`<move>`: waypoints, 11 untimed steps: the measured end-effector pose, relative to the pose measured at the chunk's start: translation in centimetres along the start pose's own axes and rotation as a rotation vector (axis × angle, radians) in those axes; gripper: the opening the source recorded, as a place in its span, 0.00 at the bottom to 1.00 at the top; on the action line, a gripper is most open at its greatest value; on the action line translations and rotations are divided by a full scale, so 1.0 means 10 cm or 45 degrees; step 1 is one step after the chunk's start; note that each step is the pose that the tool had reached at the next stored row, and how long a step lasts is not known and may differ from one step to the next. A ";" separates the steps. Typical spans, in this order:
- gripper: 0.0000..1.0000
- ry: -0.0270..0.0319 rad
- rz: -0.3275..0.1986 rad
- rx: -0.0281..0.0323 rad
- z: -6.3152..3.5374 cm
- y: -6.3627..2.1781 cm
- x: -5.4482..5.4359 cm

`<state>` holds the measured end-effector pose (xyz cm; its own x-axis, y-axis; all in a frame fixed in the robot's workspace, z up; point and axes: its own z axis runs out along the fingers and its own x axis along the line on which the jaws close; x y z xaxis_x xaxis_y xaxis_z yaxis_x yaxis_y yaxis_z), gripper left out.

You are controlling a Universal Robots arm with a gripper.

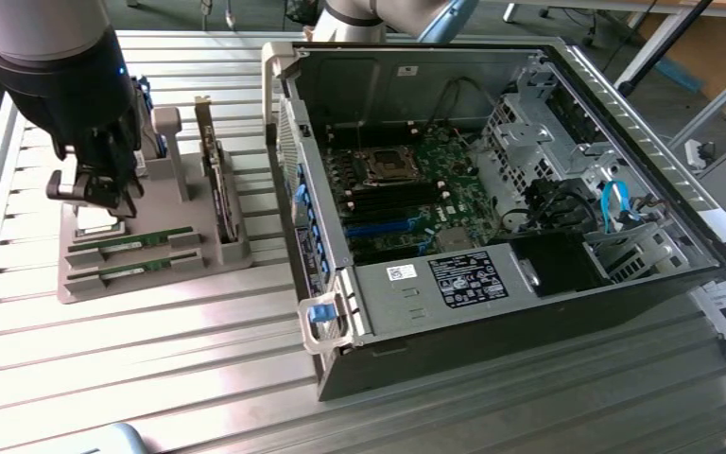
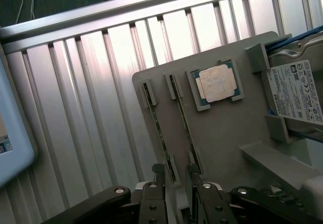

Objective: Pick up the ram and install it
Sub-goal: 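Pick up the ram and move it above insertion slot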

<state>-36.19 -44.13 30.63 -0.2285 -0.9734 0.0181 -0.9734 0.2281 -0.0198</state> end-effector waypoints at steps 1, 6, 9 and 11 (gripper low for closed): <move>0.30 0.0000 0.000 0.0000 0.004 0.000 0.00; 0.30 0.0000 0.000 0.0000 0.026 0.000 0.00; 0.30 0.0001 0.000 0.0000 0.037 0.001 0.00; 0.30 0.0000 0.000 0.0000 0.045 0.001 0.00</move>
<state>-36.19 -44.14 30.18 -0.2284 -0.9734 0.0181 -0.9734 0.2281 -0.0198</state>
